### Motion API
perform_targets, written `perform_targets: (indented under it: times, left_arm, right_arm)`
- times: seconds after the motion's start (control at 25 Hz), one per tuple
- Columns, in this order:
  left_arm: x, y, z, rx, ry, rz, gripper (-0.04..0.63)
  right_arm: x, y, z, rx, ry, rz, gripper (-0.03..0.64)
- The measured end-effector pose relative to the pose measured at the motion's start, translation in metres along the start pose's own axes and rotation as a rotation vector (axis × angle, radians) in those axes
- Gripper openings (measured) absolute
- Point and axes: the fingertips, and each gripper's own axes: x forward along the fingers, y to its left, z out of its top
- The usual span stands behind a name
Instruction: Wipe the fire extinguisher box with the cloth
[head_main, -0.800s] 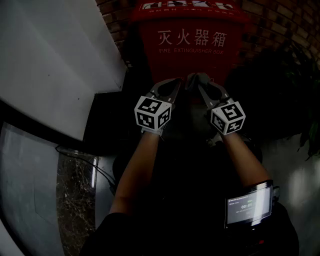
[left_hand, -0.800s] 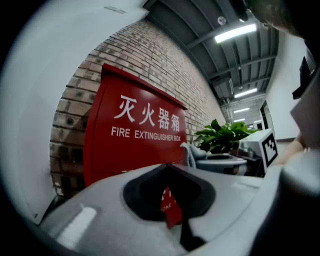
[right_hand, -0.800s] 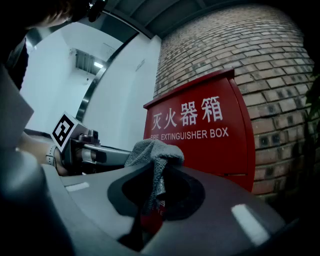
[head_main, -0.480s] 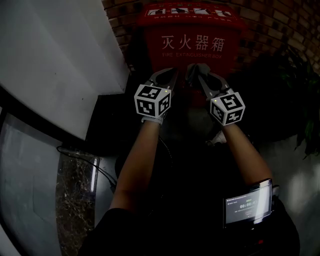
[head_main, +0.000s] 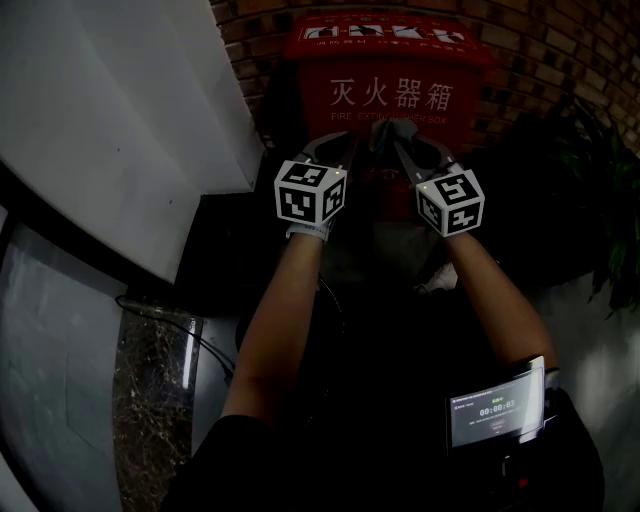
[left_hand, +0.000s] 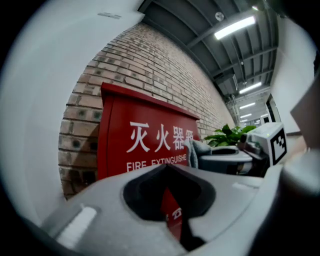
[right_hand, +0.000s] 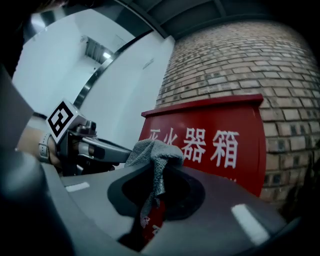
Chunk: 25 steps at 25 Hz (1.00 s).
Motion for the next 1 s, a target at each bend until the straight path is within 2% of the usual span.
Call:
perform_targets:
  times: [0.32, 0.56, 0.68, 1.0]
  left_arm:
    - [-0.024, 0.052, 0.055, 0.065, -0.036, 0.096, 0.003]
    - [-0.036, 0.070, 0.074, 0.101, -0.037, 0.118, 0.003]
    - [-0.038, 0.074, 0.077, 0.105, -0.029, 0.120, 0.003]
    - [-0.033, 0.070, 0.068, 0.076, -0.023, 0.119, 0.003]
  right_arm:
    - [0.069, 0.030, 0.092, -0.640, 0.086, 0.049, 0.032]
    - [0.109, 0.058, 0.115, -0.953, 0.132, 0.096, 0.032]
    - [0.122, 0.061, 0.110, -1.005, 0.172, 0.109, 0.032]
    - [0.127, 0.053, 0.111, -0.973, 0.178, 0.081, 0.032]
